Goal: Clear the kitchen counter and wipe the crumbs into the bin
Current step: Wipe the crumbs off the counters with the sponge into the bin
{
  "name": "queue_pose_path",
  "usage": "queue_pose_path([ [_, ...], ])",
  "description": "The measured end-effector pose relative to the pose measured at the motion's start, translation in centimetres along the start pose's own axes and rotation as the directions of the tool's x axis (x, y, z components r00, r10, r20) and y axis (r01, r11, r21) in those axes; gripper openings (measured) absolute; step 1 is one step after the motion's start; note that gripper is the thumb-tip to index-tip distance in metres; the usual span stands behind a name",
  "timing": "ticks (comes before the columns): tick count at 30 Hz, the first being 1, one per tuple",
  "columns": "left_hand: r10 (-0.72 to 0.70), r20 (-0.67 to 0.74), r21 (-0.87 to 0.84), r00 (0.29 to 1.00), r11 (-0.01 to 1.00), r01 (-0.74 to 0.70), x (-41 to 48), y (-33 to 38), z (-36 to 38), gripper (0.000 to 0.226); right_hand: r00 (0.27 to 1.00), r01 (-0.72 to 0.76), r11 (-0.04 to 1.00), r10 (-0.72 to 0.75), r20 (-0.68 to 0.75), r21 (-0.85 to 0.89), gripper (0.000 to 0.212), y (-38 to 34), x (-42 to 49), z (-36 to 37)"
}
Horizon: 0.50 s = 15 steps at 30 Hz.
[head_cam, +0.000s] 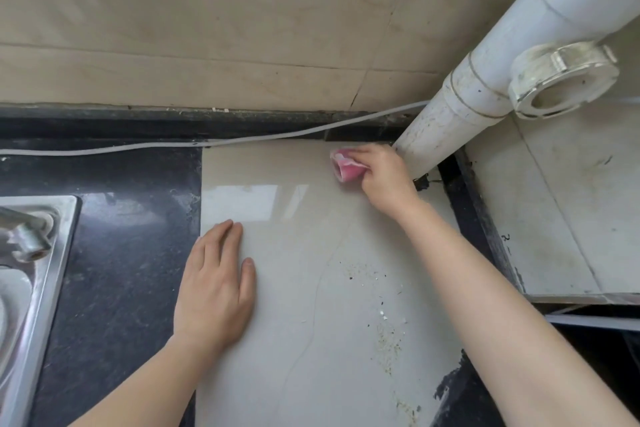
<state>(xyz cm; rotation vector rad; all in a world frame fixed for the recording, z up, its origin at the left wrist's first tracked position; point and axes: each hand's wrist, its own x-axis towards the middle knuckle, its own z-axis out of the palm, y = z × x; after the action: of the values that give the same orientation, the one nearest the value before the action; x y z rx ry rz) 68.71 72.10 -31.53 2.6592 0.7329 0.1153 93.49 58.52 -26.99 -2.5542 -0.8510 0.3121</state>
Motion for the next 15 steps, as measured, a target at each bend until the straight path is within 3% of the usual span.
queue_pose_path([
  [2,0.006,-0.014,-0.001,1.000,1.000,-0.006,0.0,-0.1,0.0,0.059,1.000,-0.008,0.989,0.008,0.003,-0.146,0.058,0.7,0.9,1.6],
  [4,0.014,-0.013,-0.001,1.000,1.000,-0.014,0.0,-0.2,0.1,0.058,1.000,-0.017,0.995,0.019,0.017,-0.099,0.063,1.6,-0.6,2.5],
  [6,0.008,-0.014,-0.011,1.000,1.000,-0.008,0.0,-0.2,0.2,0.058,0.997,0.067,0.998,-0.067,0.046,0.009,0.062,2.0,-3.9,3.0],
  [11,0.013,-0.007,-0.024,1.000,1.000,-0.014,-0.2,-0.3,0.2,0.055,0.963,0.100,0.994,-0.110,0.247,0.052,0.056,2.6,-14.2,1.6],
  [13,0.014,-0.006,-0.026,1.000,1.000,-0.014,-0.2,-0.2,0.2,0.054,0.942,0.064,0.997,-0.071,0.328,0.032,0.053,2.8,-17.1,0.4],
  [15,0.021,-0.007,-0.029,1.000,0.999,-0.021,-0.2,-0.1,0.1,0.054,0.931,-0.079,0.993,0.042,0.362,0.089,0.055,2.7,-18.1,-0.8],
])
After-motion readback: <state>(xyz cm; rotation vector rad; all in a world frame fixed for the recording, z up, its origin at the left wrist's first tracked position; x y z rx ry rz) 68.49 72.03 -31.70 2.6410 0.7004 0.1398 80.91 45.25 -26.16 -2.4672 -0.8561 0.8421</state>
